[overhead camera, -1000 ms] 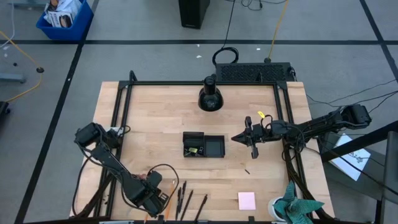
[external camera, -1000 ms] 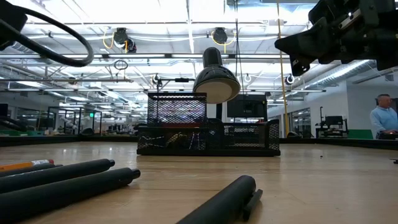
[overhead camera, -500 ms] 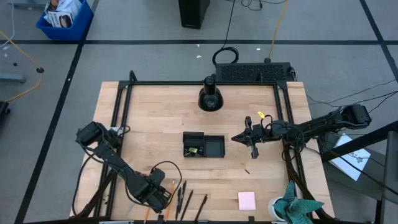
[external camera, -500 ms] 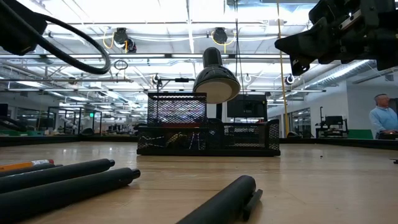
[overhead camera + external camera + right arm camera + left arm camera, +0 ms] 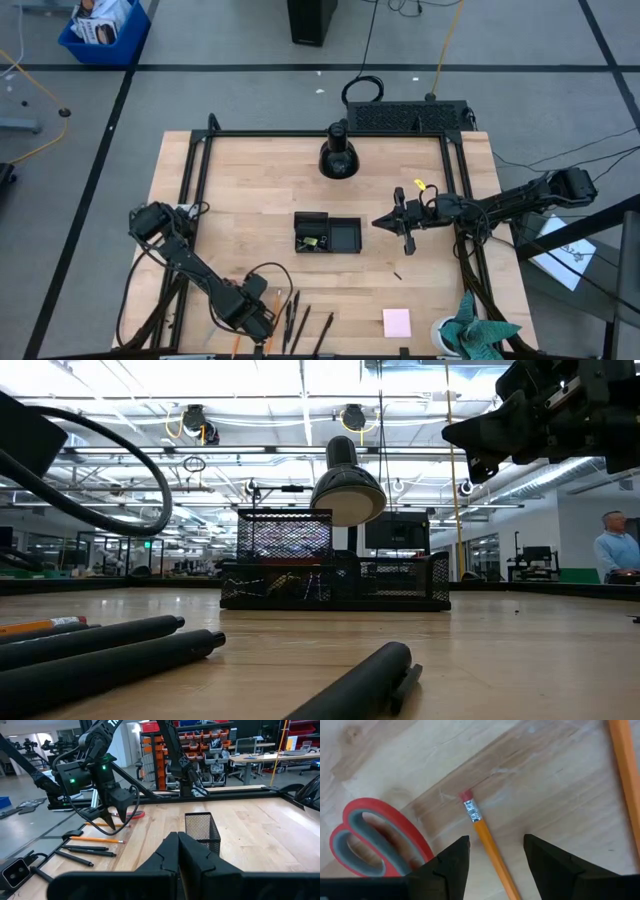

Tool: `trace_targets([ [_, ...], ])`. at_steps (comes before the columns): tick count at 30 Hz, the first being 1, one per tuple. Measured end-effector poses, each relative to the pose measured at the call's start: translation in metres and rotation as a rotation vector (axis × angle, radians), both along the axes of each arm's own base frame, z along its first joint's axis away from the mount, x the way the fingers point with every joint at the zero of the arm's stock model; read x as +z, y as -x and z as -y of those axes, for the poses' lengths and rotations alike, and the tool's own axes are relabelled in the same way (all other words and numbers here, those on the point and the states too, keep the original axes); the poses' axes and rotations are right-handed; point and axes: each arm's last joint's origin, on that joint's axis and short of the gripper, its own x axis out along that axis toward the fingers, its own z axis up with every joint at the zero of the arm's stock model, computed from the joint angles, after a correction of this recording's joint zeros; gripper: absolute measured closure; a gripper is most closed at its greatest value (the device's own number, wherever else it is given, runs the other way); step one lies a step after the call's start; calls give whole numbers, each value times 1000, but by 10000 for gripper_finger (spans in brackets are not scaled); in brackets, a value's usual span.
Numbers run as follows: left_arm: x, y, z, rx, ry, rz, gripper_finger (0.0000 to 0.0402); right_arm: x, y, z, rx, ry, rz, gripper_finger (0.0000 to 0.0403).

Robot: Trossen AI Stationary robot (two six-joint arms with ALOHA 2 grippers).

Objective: Pick and place office supplies into organizer
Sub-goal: Put the left pencil into the top left section of the desk organizer

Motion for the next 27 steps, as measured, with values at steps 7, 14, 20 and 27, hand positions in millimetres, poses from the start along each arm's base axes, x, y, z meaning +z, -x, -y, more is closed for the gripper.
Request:
trace_targets([
  [7,-5,-5,0,-56,30,3,218,0,0,0,0,-1,0,403],
  [14,-6,-9,-1,-104,65,17,306,-1,0,0,1,-3,-8,403],
  [20,-7,-12,1,-153,85,47,385,-1,0,0,1,1,-14,403],
  [27,-7,-13,1,-209,62,71,376,-1,0,0,0,1,-14,403],
])
